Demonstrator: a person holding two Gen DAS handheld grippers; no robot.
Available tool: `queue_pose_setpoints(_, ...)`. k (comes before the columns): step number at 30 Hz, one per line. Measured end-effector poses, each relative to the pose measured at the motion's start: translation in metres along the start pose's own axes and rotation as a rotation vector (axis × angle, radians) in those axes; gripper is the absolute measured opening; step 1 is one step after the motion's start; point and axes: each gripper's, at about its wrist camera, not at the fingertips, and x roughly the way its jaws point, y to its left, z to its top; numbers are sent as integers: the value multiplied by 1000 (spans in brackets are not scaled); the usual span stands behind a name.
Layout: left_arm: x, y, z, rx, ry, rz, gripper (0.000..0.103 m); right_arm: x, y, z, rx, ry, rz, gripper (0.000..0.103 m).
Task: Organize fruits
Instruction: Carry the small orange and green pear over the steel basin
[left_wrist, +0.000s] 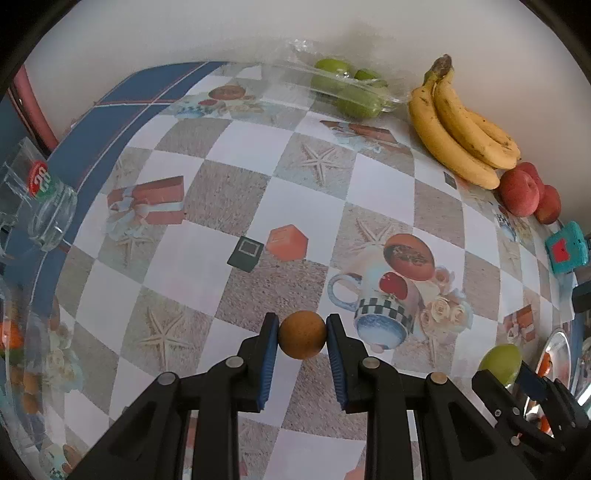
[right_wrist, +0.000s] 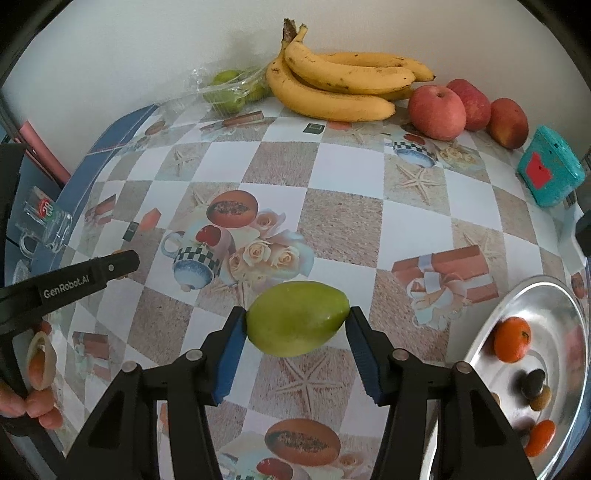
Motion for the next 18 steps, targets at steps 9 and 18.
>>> queue_pose_setpoints(9,-20,-13,-7,24,-37,4,28,-22,-8,-8,27,-6,-30,57)
queue_pose_setpoints(18,-40,-31,-19,73,-68,-5,28,-47,-16,-22,54,-35,-38,57)
